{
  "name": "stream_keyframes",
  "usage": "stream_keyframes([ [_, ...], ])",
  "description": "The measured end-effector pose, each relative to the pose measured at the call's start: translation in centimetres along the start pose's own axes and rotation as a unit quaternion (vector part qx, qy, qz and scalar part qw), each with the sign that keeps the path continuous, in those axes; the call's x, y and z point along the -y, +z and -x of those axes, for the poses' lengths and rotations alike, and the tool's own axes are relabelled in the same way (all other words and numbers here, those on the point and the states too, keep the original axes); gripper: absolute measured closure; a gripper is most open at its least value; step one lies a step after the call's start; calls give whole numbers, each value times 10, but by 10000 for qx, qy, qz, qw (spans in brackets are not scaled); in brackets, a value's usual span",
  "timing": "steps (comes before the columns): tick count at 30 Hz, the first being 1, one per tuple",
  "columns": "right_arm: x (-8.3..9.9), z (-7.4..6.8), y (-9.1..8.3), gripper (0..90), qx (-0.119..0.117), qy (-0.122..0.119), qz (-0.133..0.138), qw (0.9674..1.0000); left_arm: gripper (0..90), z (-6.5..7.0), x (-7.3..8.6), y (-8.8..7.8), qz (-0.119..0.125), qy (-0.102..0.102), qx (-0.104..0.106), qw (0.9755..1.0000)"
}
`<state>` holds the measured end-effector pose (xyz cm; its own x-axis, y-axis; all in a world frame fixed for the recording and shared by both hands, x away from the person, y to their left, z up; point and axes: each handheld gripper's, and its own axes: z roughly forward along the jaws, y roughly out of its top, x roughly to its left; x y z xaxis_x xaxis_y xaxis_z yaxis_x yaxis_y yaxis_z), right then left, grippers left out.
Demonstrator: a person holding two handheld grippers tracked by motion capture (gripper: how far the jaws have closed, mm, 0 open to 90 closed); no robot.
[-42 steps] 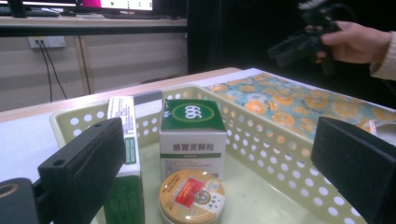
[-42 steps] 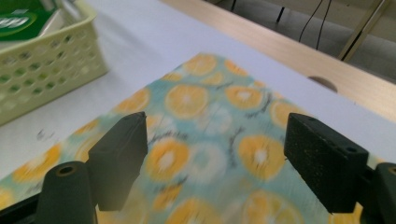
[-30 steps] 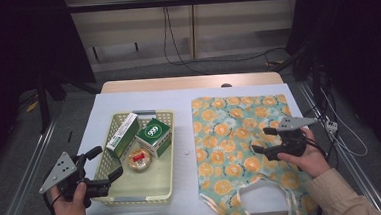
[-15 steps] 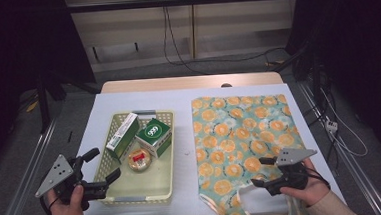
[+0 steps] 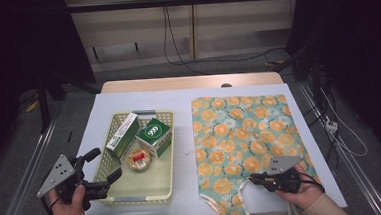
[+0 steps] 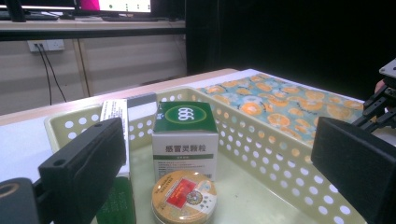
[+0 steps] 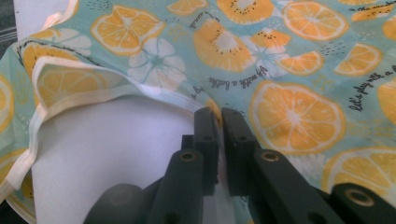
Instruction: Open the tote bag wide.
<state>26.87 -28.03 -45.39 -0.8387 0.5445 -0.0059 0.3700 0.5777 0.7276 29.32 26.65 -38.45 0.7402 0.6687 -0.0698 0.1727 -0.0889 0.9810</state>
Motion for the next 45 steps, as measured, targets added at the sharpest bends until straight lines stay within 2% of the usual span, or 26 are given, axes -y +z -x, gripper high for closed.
stream_keyframes([
  [4, -4, 1, 5, 900, 12, 148, 29, 9999, 31, 1, 0, 2, -46, 31, 41, 10000],
  [9, -18, 6, 14, 900, -77, 330, 215, 9992, 31, 1, 1, 2, -78, 42, 38, 10000],
  [17, -37, 13, 37, 900, -162, 445, 246, 9986, 31, 2, 0, 3, -92, 39, 39, 9999],
  [21, -46, 16, 45, 900, -15, 568, 300, 9979, 31, 2, 0, 3, -91, 40, 41, 9999],
  [27, -57, 30, 59, 900, 132, 806, 335, 9961, 31, 2, 0, 4, -101, 44, 50, 9999],
  [32, -68, 41, 69, 900, 304, 813, 259, 9959, 31, 2, 0, 4, -107, 48, 43, 9999],
  [37, -73, 58, 73, 900, 551, 976, 313, 9932, 31, 1, 0, 4, -131, 48, 37, 9999],
  [39, -72, 68, 75, 900, 696, 1128, 351, 9906, 31, 1, 0, 5, -140, 50, 41, 9999],
  [40, -72, 73, 76, 900, 678, 1221, 389, 9894, 31, 1, 0, 5, -146, 55, 31, 9999],
  [42, -71, 81, 79, 900, 800, 1283, 353, 9879, 32, 1, 0, 5, -157, 85, 43, 9998],
  [45, -71, 85, 86, 899, 632, 1383, 303, 9879, 31, 1, 0, 7, -164, 67, 50, 9998],
])
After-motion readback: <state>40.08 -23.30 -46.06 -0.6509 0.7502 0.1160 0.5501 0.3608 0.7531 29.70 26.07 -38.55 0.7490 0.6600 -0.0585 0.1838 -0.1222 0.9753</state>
